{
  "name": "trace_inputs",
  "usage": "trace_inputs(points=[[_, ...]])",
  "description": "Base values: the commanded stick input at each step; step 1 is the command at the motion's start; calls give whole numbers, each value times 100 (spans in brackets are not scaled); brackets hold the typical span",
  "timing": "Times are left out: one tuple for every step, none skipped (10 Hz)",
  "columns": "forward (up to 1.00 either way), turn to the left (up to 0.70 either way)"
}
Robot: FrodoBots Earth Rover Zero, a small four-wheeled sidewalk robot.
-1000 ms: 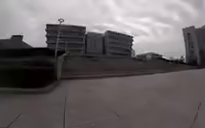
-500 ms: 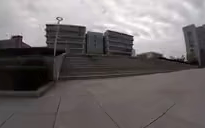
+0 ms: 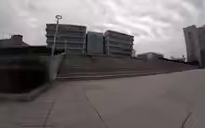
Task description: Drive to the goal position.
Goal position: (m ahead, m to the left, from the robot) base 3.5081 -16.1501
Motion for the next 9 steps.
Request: trace_inputs(points=[[70,0],[70,0],[70,0],[70,0],[70,0],[70,0],[70,0],[70,0],[70,0]])
